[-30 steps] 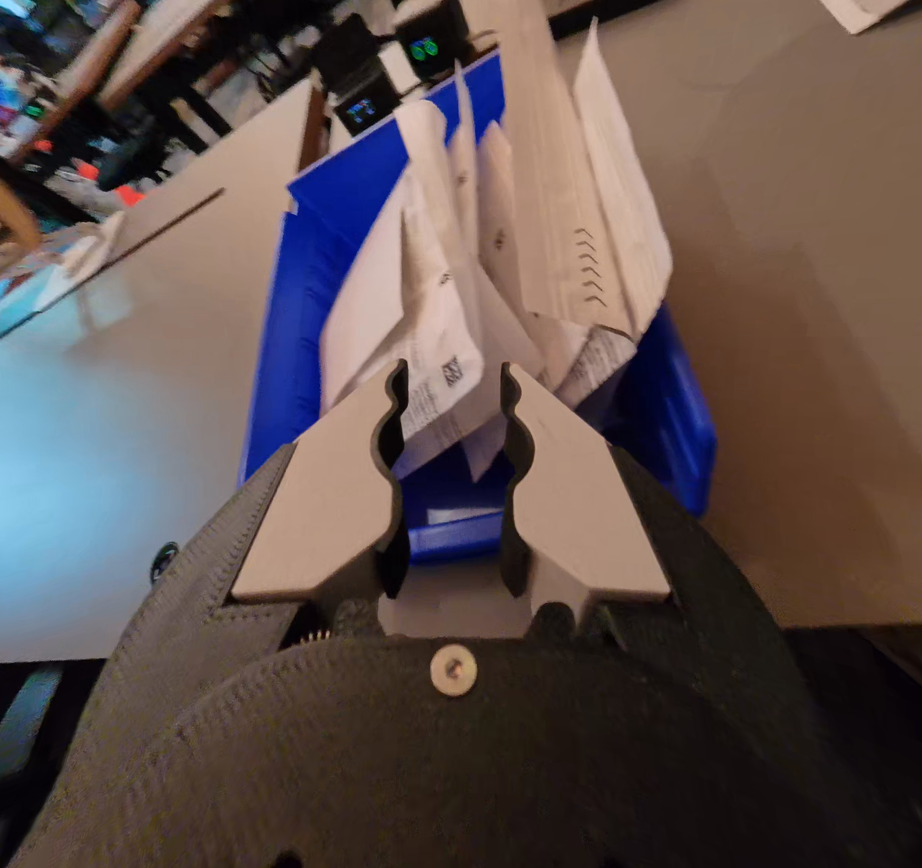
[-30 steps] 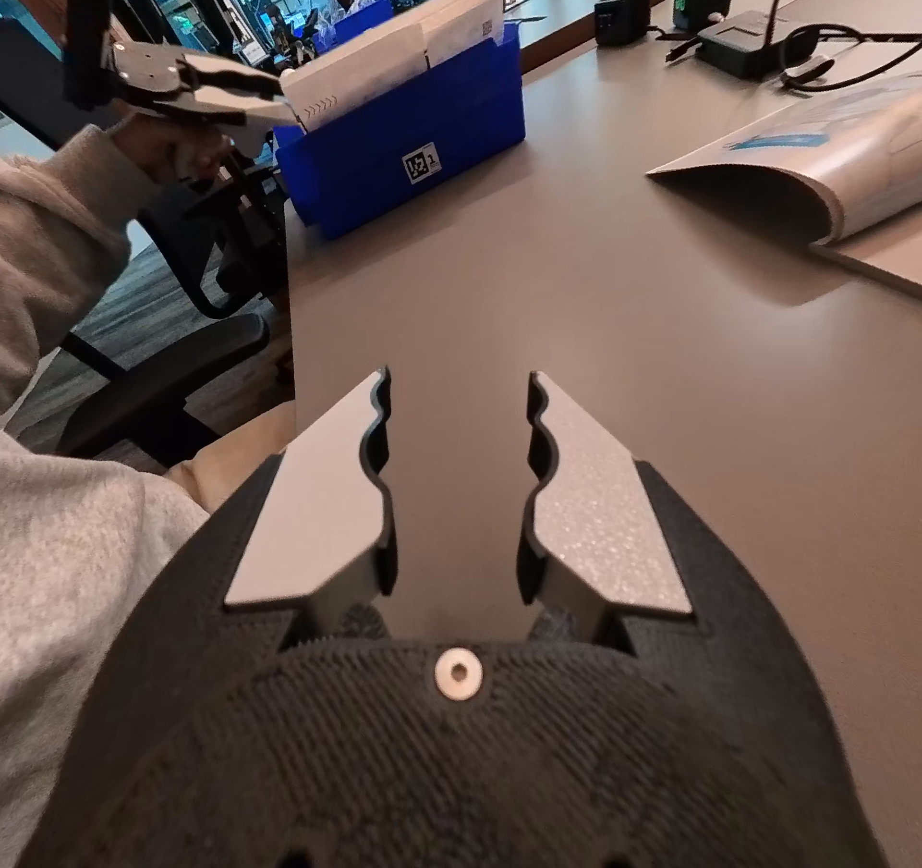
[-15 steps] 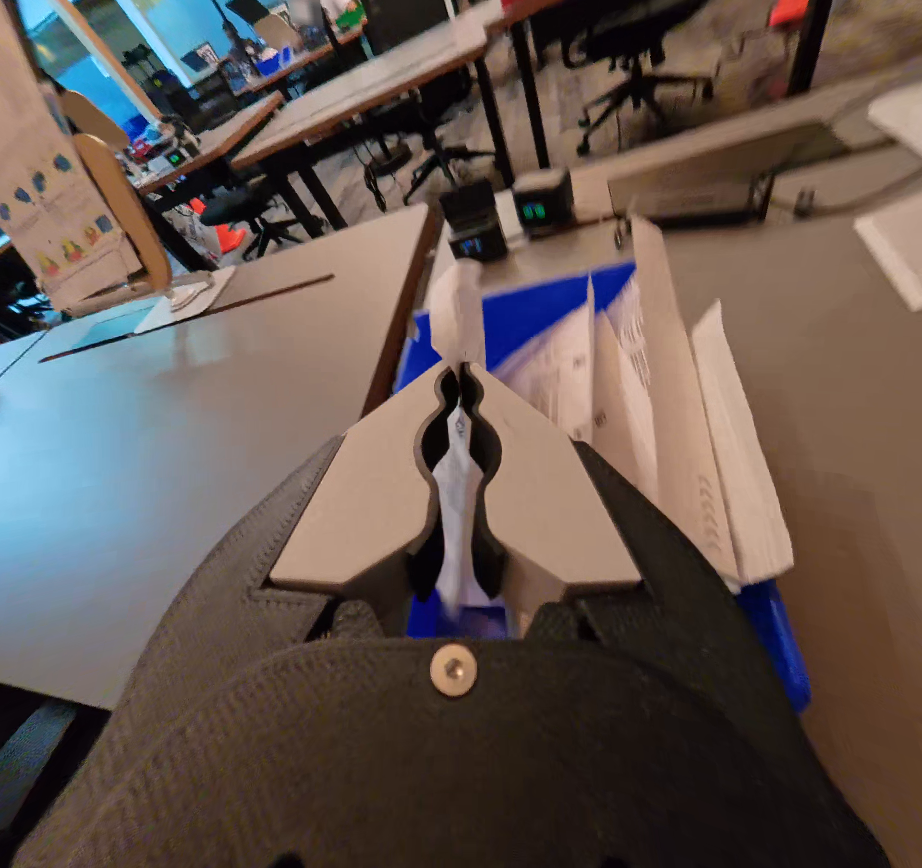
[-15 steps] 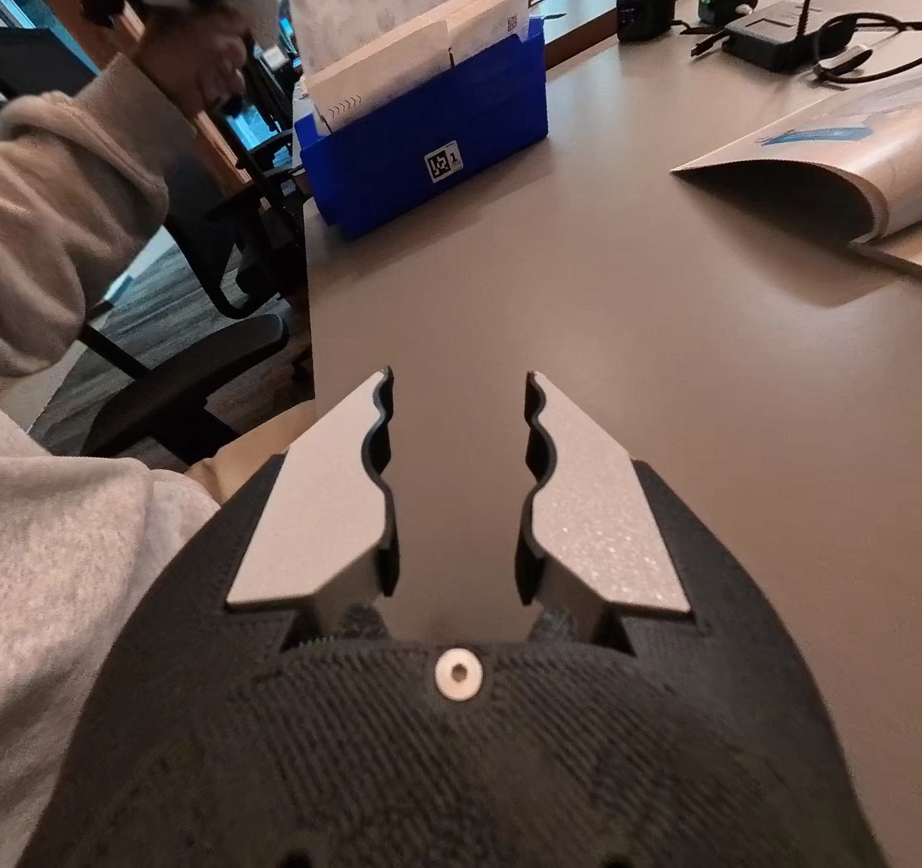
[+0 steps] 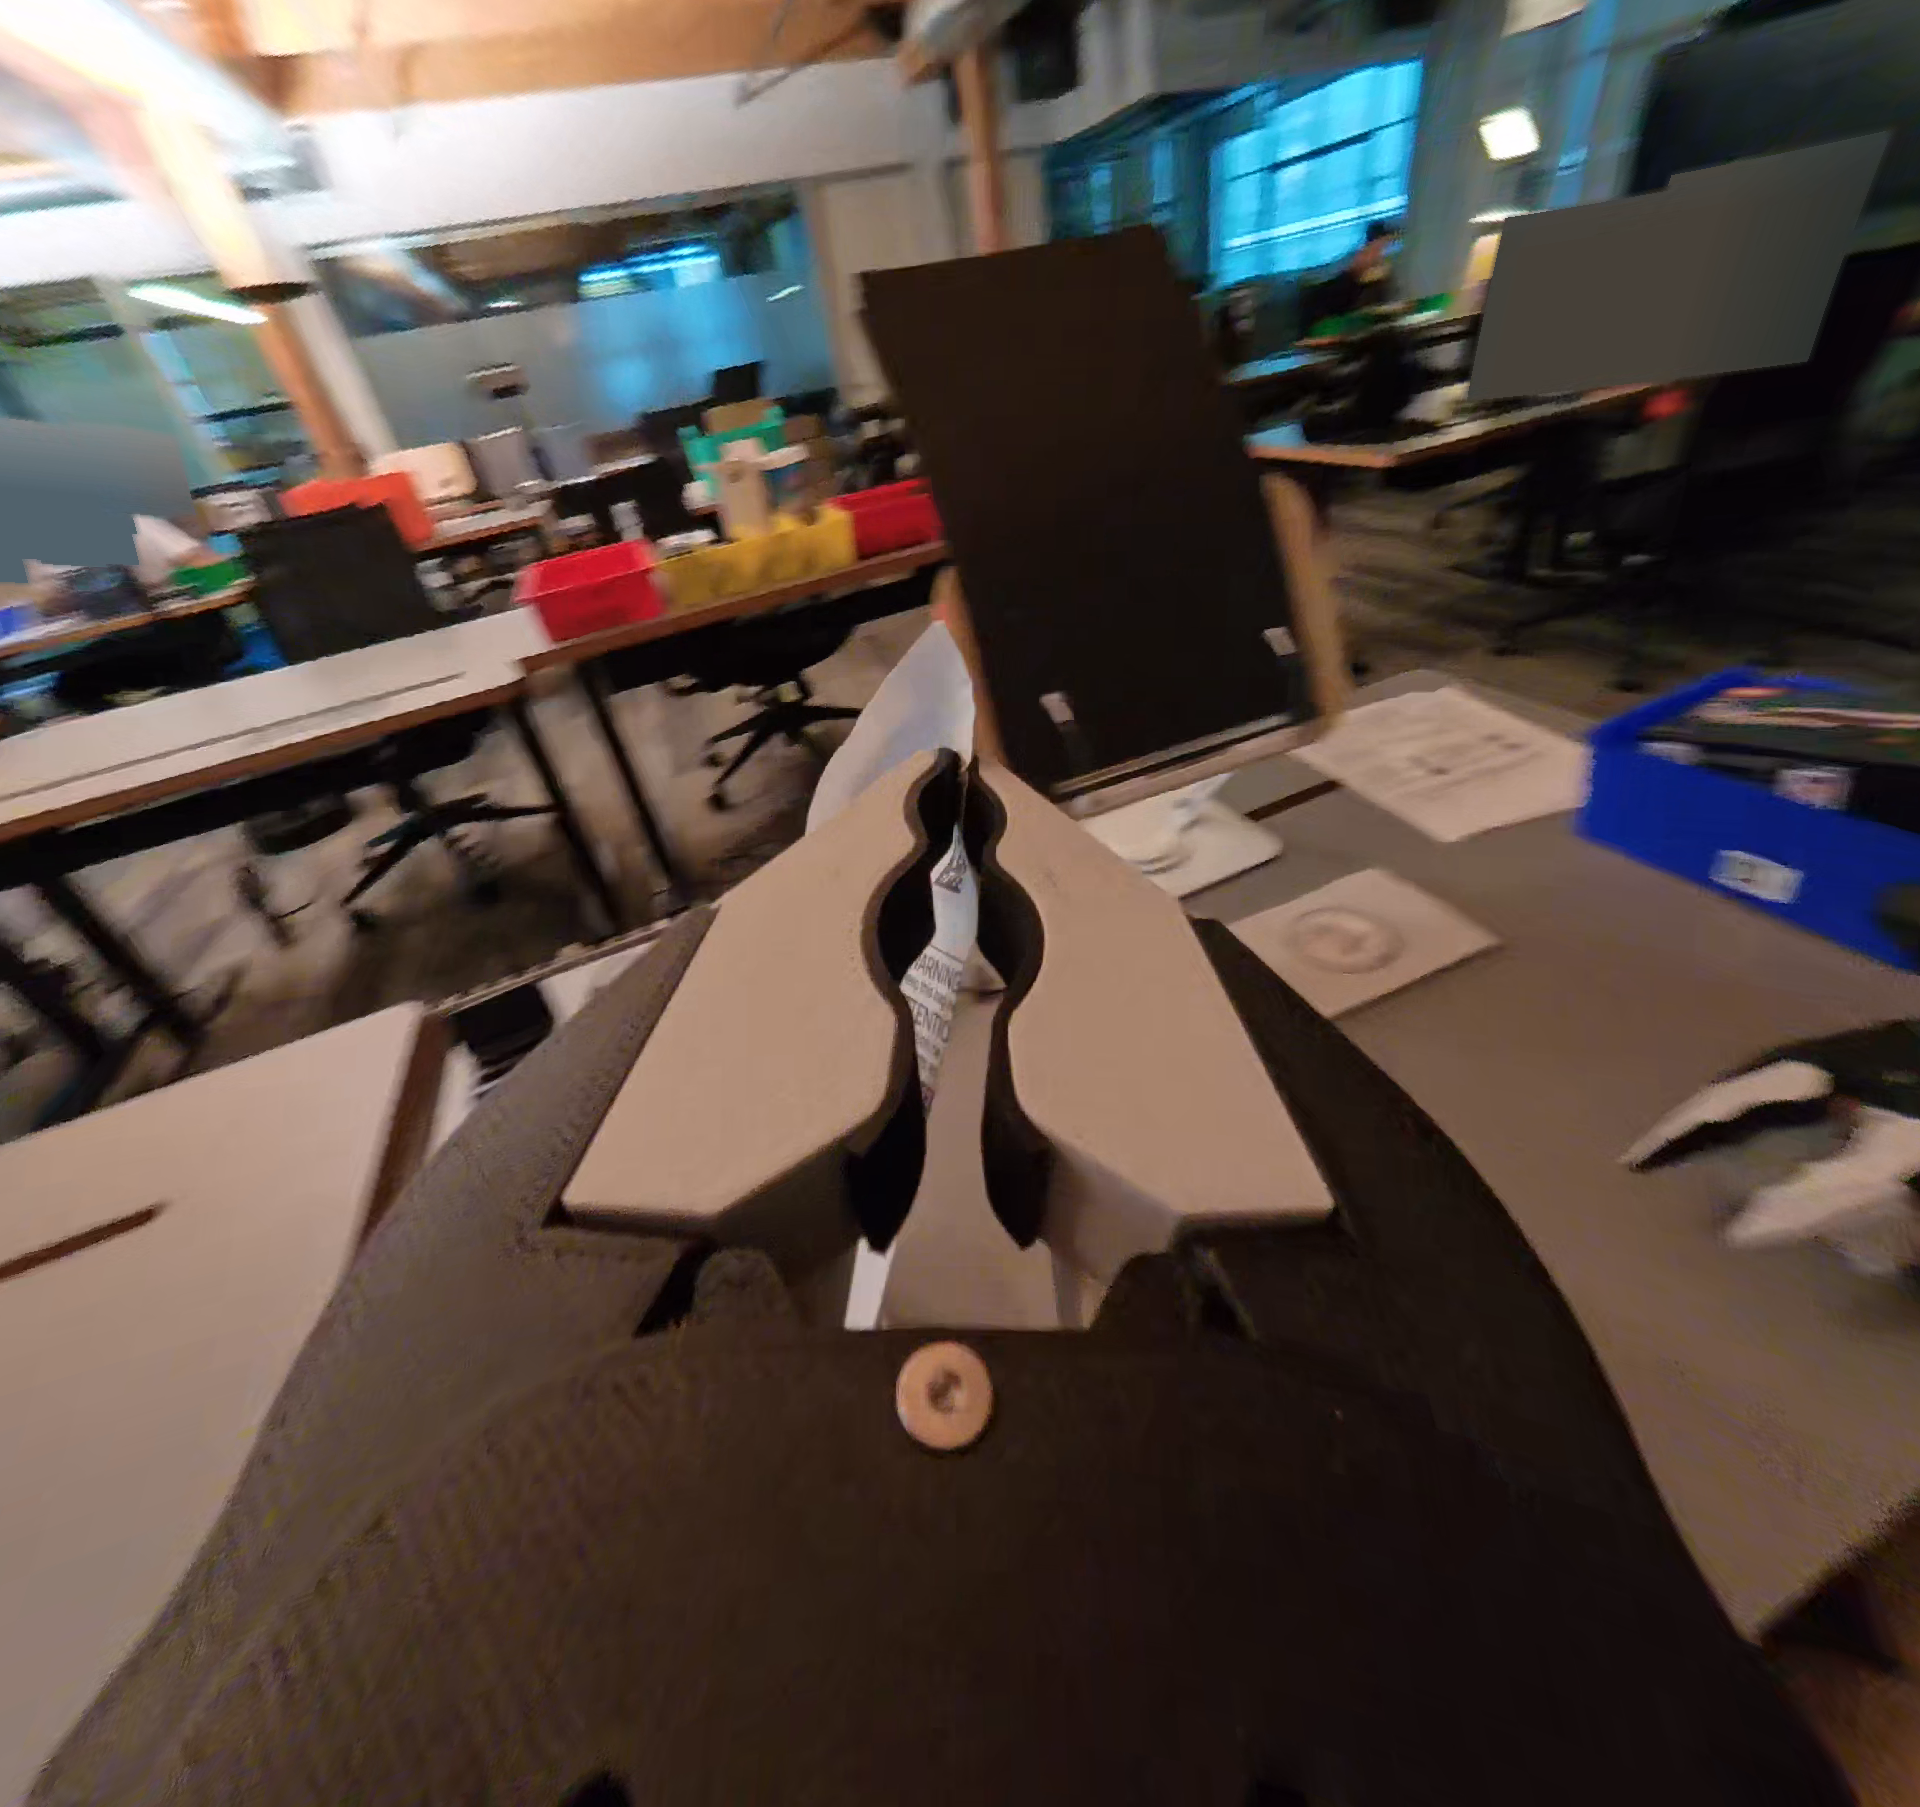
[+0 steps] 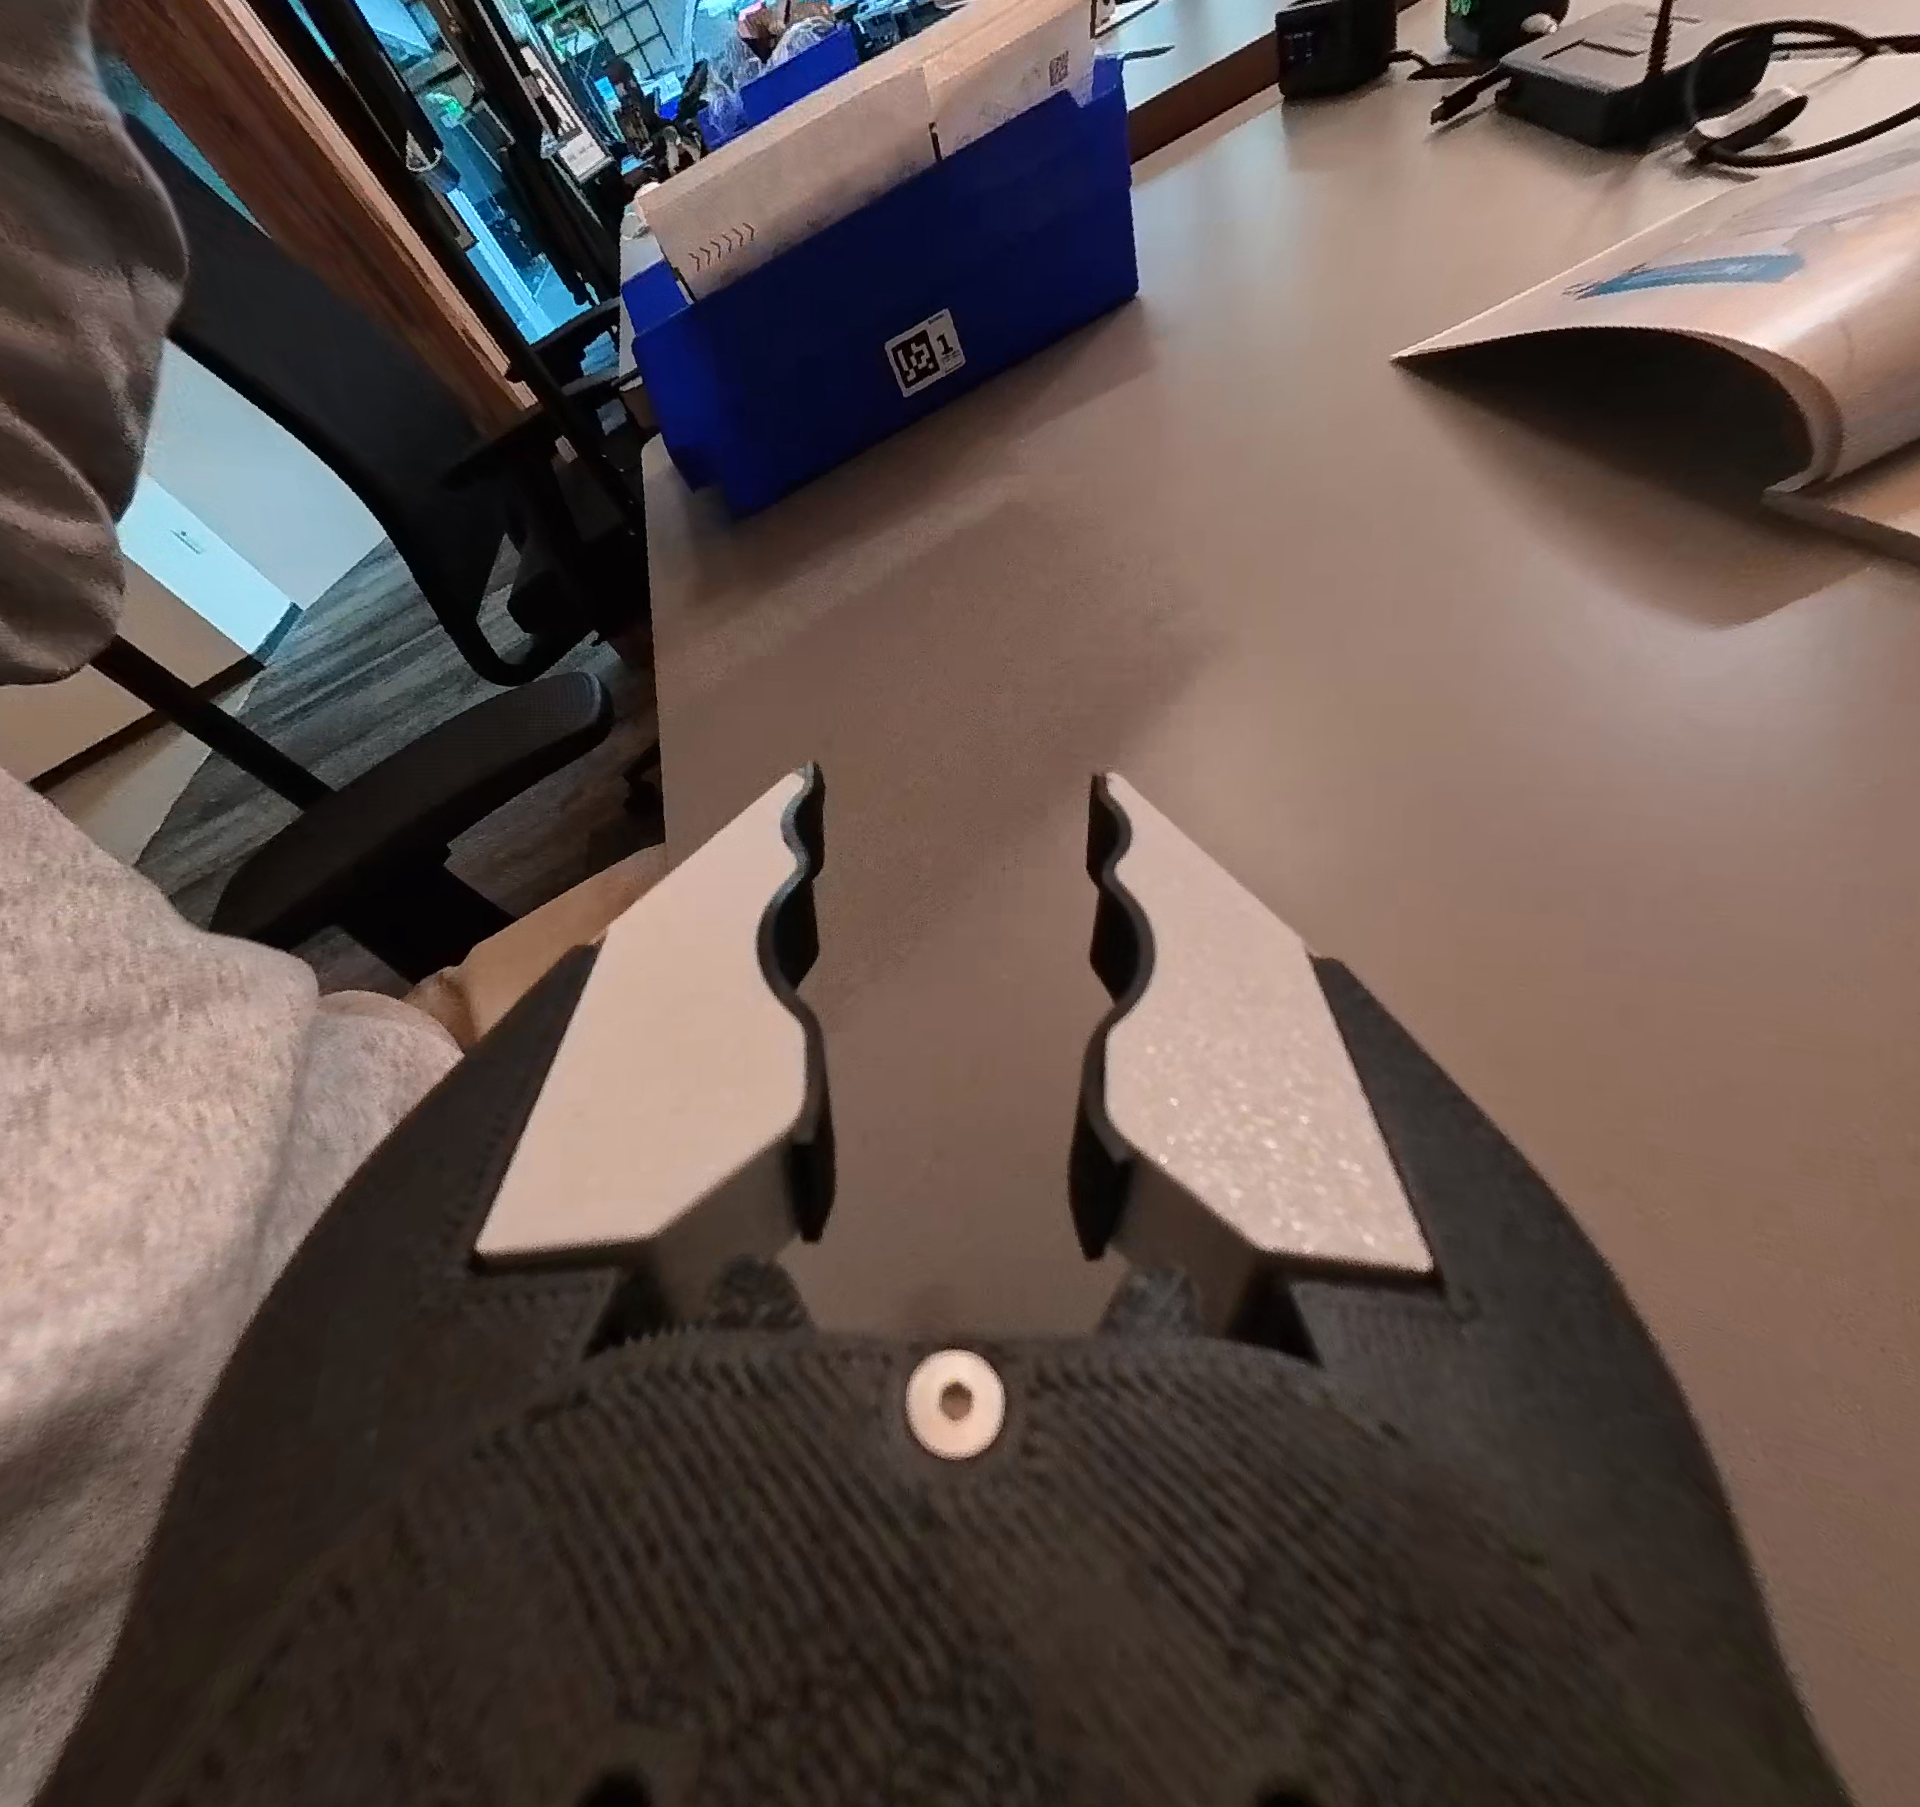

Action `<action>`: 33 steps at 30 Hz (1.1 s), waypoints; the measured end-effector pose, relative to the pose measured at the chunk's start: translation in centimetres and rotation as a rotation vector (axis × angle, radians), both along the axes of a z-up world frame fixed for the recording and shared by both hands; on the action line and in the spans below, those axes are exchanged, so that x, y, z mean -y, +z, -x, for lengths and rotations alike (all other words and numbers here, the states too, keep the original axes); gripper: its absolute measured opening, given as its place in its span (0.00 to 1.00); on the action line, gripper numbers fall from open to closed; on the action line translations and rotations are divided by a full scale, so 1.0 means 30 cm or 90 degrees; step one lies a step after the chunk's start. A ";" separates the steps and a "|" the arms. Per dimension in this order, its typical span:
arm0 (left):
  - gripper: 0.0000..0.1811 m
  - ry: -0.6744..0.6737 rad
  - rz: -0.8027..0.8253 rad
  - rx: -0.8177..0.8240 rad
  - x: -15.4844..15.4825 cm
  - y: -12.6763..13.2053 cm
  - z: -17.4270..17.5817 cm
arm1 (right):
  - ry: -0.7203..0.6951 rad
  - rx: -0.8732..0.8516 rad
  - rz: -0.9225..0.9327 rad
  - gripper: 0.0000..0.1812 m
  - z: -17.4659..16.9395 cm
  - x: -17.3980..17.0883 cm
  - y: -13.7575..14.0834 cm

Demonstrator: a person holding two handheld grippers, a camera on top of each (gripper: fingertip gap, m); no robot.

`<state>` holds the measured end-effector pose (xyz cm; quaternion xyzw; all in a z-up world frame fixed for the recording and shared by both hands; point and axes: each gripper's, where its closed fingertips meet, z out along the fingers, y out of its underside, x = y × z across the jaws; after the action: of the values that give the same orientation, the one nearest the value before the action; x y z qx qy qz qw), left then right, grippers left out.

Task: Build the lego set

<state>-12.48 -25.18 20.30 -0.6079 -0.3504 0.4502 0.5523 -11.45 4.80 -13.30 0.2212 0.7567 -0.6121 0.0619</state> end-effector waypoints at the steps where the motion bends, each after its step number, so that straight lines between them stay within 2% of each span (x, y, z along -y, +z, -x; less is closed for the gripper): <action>1: 0.00 -0.038 0.000 0.002 -0.075 -0.001 -0.008 | -0.001 0.000 0.001 0.27 0.002 -0.002 0.001; 4: 0.00 -0.131 0.026 0.014 -0.293 -0.067 -0.005 | -0.018 -0.012 -0.008 0.27 0.017 -0.016 -0.001; 7: 0.00 -0.256 0.018 0.059 -0.529 -0.196 0.008 | -0.052 -0.029 -0.010 0.27 0.052 -0.052 0.010; 10: 0.00 -0.410 -0.044 0.103 -0.754 -0.322 -0.020 | -0.088 -0.017 0.076 0.32 0.094 -0.114 0.085; 12: 0.00 -0.470 -0.074 0.101 -0.843 -0.388 -0.037 | -0.135 -0.032 0.134 0.38 0.139 -0.189 0.143; 15: 0.00 -0.494 -0.106 0.091 -0.871 -0.513 -0.016 | -0.135 -0.131 0.168 0.38 0.128 -0.261 0.215; 18: 0.00 -0.497 -0.169 0.127 -0.837 -0.689 0.027 | -0.124 -0.134 0.145 0.37 0.127 -0.276 0.189; 20: 0.00 -0.490 -0.254 0.137 -0.783 -0.768 0.048 | -0.113 -0.105 0.152 0.24 0.131 -0.271 0.171; 22: 0.01 -0.473 -0.298 0.133 -0.730 -0.827 0.053 | -0.087 -0.094 0.184 0.04 0.113 -0.268 0.191; 23: 0.02 -0.455 -0.295 0.139 -0.717 -0.854 0.058 | -0.080 -0.094 0.189 0.03 0.108 -0.265 0.191; 26: 0.03 -0.420 -0.271 0.137 -0.706 -0.868 0.076 | -0.069 -0.116 0.196 0.02 0.096 -0.254 0.201; 28: 0.03 -0.433 -0.296 0.139 -0.708 -0.869 0.072 | -0.067 -0.130 0.212 0.02 0.087 -0.255 0.218; 30: 0.02 -0.462 -0.322 0.149 -0.712 -0.875 0.060 | -0.062 -0.119 0.241 0.09 0.080 -0.256 0.241; 32: 0.02 -0.469 -0.344 0.152 -0.707 -0.866 0.061 | -0.051 -0.109 0.245 0.01 0.074 -0.253 0.241; 33: 0.02 -0.466 -0.341 0.153 -0.706 -0.868 0.062 | -0.047 -0.111 0.244 0.01 0.069 -0.251 0.242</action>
<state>-14.33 -4.01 -5.74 -0.5753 -0.2780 0.0459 0.7679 -13.52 12.34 -6.05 0.1790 0.6201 -0.7637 0.0145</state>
